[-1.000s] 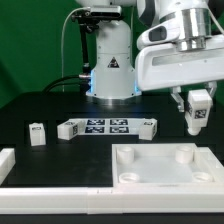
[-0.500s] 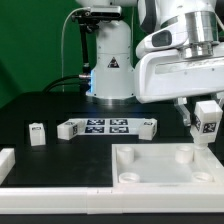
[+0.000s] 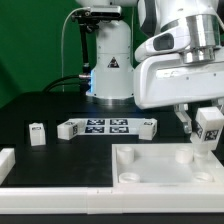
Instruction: Assemble one leg
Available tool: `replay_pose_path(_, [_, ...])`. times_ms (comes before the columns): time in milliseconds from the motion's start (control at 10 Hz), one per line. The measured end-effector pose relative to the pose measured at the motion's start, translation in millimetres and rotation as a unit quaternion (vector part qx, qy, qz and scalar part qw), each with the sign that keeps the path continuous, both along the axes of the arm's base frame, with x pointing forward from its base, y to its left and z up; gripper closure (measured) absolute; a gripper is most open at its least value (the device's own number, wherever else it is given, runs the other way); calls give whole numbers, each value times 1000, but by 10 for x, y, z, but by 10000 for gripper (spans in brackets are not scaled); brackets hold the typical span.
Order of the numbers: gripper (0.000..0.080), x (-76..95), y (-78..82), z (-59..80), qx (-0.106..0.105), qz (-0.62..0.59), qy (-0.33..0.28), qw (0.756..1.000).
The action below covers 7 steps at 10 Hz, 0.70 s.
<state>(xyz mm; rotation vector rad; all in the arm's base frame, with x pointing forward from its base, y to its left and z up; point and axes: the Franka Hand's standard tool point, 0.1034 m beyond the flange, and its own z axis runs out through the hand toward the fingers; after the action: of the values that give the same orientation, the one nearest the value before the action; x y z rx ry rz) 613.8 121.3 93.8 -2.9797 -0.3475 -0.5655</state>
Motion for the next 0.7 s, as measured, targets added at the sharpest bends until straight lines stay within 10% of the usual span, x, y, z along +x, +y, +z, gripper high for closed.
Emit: replay_pose_path(700, [509, 22, -46, -142, 0, 8, -75, 997])
